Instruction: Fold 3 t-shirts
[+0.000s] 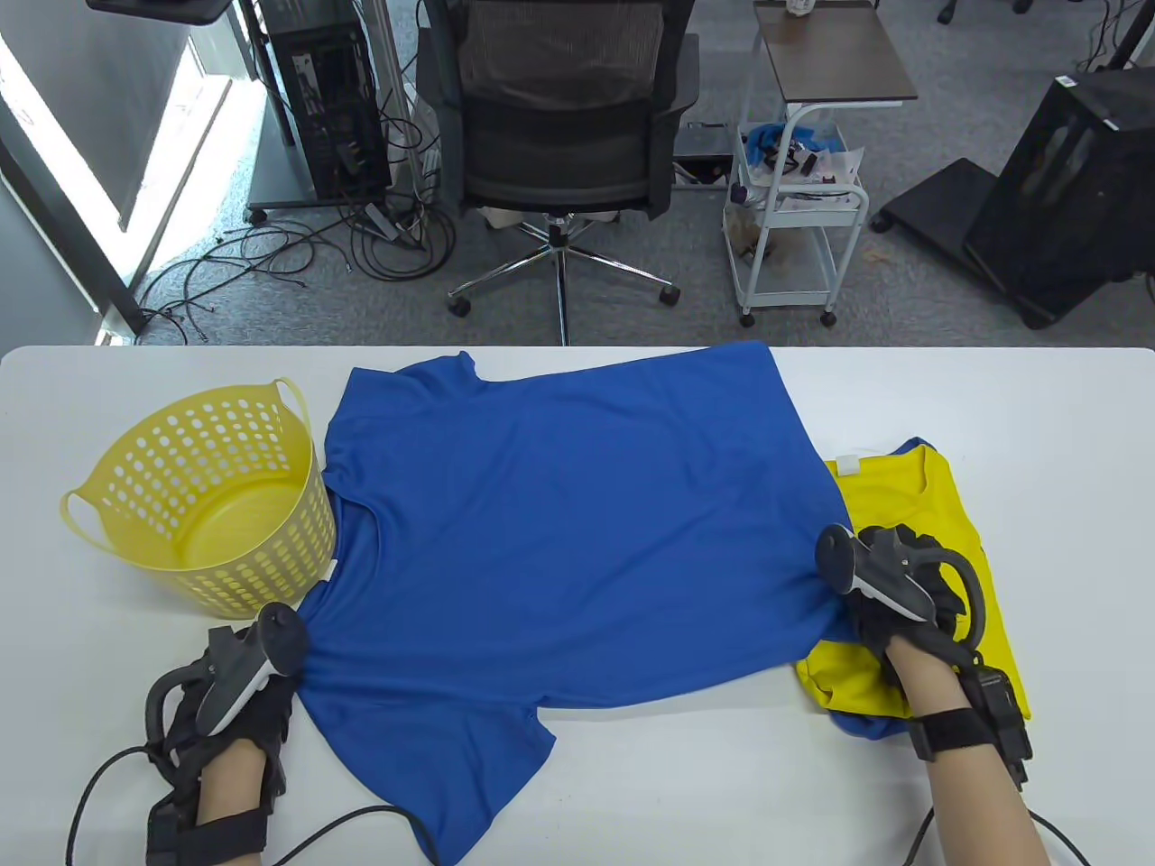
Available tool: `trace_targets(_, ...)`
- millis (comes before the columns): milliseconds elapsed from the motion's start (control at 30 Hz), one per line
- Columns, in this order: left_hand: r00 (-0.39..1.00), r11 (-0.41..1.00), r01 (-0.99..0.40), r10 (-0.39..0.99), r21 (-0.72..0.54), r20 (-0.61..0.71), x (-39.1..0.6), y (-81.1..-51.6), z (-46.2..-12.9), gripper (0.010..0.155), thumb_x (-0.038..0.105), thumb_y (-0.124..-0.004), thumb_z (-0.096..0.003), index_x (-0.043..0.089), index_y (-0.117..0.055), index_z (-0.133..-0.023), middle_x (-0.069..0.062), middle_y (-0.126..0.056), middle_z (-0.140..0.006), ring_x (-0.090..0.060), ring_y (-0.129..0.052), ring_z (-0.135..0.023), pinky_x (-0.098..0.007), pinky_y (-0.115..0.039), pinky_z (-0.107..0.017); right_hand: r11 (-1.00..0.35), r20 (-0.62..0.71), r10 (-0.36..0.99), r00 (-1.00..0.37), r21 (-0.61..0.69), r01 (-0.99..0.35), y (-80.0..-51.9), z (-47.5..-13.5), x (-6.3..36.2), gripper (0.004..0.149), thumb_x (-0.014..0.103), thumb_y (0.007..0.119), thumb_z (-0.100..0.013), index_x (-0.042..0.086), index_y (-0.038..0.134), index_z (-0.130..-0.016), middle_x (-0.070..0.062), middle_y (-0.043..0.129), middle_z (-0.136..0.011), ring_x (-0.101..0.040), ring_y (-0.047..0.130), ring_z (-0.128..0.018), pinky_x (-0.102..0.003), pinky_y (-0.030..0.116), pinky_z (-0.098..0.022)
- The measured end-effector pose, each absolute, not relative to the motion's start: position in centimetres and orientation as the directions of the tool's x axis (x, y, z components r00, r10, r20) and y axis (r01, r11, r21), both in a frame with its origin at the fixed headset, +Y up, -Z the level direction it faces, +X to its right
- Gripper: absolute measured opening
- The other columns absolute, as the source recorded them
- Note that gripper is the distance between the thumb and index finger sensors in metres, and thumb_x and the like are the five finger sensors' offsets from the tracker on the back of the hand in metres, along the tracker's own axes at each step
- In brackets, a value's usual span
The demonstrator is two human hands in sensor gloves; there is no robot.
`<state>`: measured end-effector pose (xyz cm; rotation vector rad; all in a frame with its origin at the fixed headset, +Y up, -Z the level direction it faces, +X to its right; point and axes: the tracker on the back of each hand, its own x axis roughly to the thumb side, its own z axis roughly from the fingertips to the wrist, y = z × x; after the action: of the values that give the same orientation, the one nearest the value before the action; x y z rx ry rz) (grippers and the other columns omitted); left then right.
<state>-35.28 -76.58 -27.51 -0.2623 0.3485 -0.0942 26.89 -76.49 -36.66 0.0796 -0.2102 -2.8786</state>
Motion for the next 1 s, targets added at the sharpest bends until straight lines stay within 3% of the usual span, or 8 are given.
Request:
trace_targets(367, 0.944, 0.960, 0.094, -0.169, -0.262, -0.282, -35.5, -76.6, -27.6, 0.042, 0.039, -0.070, -0.0421, 0.042, -0.071, -0.084, 0.007, -0.073, -0.089, -0.018, -0.078, -0.076, -0.040, -0.073, -0.057, -0.988, -0.070, -0.137, -0.988, 0.086, 0.131, -74.9, -36.4, 28.8, 0.041, 0.027, 0.068, -0.043, 0.026, 0.068, -0.084, -0.005, 0.070, -0.089, -0.031, 0.067, -0.085, -0.051, 0.052, -0.070)
trace_targets(400, 0.946, 0.971, 0.078, -0.143, -0.224, -0.292, -35.6, -75.9, -27.4, 0.042, 0.039, -0.069, -0.0421, 0.042, -0.071, -0.084, 0.007, -0.073, -0.089, -0.018, -0.078, -0.075, -0.040, -0.073, -0.057, -0.994, -0.081, -0.106, -0.991, 0.021, 0.105, -74.0, -36.2, 29.1, 0.041, 0.028, 0.068, -0.043, 0.027, 0.068, -0.084, -0.004, 0.070, -0.089, -0.030, 0.068, -0.084, -0.051, 0.053, -0.069)
trace_targets(500, 0.955, 0.991, -0.015, 0.054, 0.135, -0.292, -35.8, -72.3, -26.0, 0.043, 0.039, -0.070, -0.0414, 0.041, -0.071, -0.084, 0.006, -0.075, -0.087, -0.017, -0.081, -0.071, -0.039, -0.075, -0.054, -0.953, -0.097, 0.018, -0.995, -0.302, 0.012, -70.2, -34.8, 29.8, 0.041, 0.028, 0.068, -0.044, 0.027, 0.066, -0.085, -0.004, 0.069, -0.089, -0.030, 0.067, -0.085, -0.051, 0.052, -0.070)
trace_targets(600, 0.959, 0.968, 0.033, 0.040, 0.248, -0.282, -35.7, -70.6, -24.8, 0.043, 0.039, -0.071, -0.0418, 0.040, -0.070, -0.085, 0.007, -0.075, -0.086, -0.015, -0.081, -0.071, -0.039, -0.075, -0.054, -0.877, -0.097, 0.005, -0.995, -0.479, 0.043, -68.0, -33.2, 30.0, 0.041, 0.029, 0.068, -0.044, 0.028, 0.066, -0.085, -0.003, 0.069, -0.090, -0.030, 0.067, -0.086, -0.051, 0.053, -0.070)
trace_targets(667, 0.961, 0.989, 0.028, 0.014, 0.144, -0.276, -35.7, -71.3, -24.9, 0.042, 0.039, -0.073, -0.0415, 0.040, -0.073, -0.084, 0.007, -0.077, -0.086, -0.018, -0.082, -0.071, -0.041, -0.076, -0.055, -0.937, -0.045, -0.064, -0.997, -0.342, 0.076, -68.5, -33.2, 29.9, 0.041, 0.029, 0.069, -0.044, 0.027, 0.068, -0.084, -0.004, 0.071, -0.089, -0.031, 0.069, -0.084, -0.052, 0.056, -0.068)
trace_targets(767, 0.953, 0.971, 0.008, -0.080, -0.240, -0.292, -35.4, -73.7, -25.7, 0.042, 0.039, -0.077, -0.0414, 0.040, -0.076, -0.084, 0.007, -0.077, -0.089, -0.019, -0.081, -0.074, -0.043, -0.074, -0.057, -0.987, 0.035, -0.144, -0.989, 0.064, 0.147, -71.5, -34.0, 29.7, 0.040, 0.028, 0.072, -0.042, 0.024, 0.073, -0.083, -0.007, 0.076, -0.086, -0.034, 0.075, -0.080, -0.054, 0.060, -0.064)
trace_targets(833, 0.949, 0.931, 0.025, -0.137, -0.363, -0.284, -35.3, -74.8, -25.8, 0.043, 0.041, -0.075, -0.0419, 0.040, -0.078, -0.085, 0.007, -0.076, -0.092, -0.018, -0.081, -0.075, -0.043, -0.074, -0.058, -0.945, 0.059, -0.120, -0.991, 0.299, 0.132, -73.2, -34.3, 30.0, 0.040, 0.029, 0.074, -0.043, 0.024, 0.075, -0.082, -0.008, 0.077, -0.085, -0.035, 0.075, -0.079, -0.055, 0.060, -0.062)
trace_targets(1000, 0.957, 0.962, 0.050, -0.123, -0.267, -0.263, -34.4, -75.0, -26.0, 0.049, 0.051, -0.077, -0.0377, 0.039, -0.076, -0.085, 0.004, -0.075, -0.092, -0.020, -0.080, -0.075, -0.043, -0.073, -0.058, -0.992, 0.010, 0.014, -1.000, 0.123, -0.013, -71.3, -33.7, 30.7, 0.048, 0.040, 0.079, -0.041, 0.021, 0.077, -0.084, -0.010, 0.076, -0.085, -0.037, 0.073, -0.079, -0.057, 0.057, -0.062)
